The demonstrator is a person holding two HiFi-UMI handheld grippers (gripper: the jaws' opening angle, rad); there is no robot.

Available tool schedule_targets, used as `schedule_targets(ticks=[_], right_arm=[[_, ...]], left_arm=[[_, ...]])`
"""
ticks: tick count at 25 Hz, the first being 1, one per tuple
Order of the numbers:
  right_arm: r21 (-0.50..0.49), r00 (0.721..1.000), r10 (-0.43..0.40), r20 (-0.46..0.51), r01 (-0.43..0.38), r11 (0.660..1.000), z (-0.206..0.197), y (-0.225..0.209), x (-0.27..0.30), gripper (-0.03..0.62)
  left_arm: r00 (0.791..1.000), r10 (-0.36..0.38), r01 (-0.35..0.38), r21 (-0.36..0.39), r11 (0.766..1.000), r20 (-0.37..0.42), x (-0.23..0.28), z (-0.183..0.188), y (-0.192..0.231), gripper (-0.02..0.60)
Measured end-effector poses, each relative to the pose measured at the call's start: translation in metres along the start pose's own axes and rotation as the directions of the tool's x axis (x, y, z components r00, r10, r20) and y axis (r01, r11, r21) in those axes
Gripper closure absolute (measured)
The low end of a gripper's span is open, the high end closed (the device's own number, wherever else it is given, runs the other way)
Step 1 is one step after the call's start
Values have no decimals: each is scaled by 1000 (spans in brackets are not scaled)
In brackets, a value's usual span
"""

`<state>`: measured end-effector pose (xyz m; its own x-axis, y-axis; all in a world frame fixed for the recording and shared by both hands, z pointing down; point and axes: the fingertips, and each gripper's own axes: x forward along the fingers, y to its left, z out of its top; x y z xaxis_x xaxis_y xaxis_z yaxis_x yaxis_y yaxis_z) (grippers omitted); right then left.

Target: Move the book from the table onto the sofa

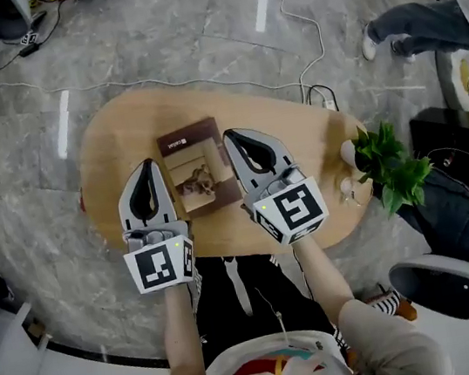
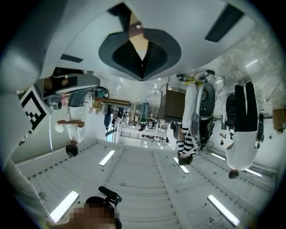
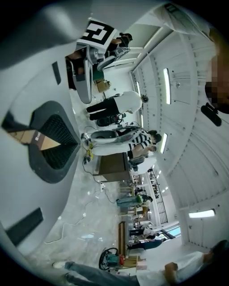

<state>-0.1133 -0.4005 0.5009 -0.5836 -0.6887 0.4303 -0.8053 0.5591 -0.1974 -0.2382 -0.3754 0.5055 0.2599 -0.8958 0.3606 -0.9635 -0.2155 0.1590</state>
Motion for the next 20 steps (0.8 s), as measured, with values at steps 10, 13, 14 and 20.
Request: schedule_targets(ticks=[10,13,14,20], right_arm=[[158,982,102,-160,-77,984,-161,-37,50,580],[182,969,145,-202,-109,977,-181,-38,54,556],[178,963,156,-220,-118,977,-186,-37,55,529],[107,947,170,-272,-146,984,-199,-21,65,519]], left_arm=[[980,-72,72,-5,997,-188,40,-162,-25,575],[970,-44,43,-9,999,-237,45,-185,-21,575],[966,-34,34,-7,999,-258,46,-190,-19,575],[939,-22,26,8,1000,-342,49,-215,-13,575]])
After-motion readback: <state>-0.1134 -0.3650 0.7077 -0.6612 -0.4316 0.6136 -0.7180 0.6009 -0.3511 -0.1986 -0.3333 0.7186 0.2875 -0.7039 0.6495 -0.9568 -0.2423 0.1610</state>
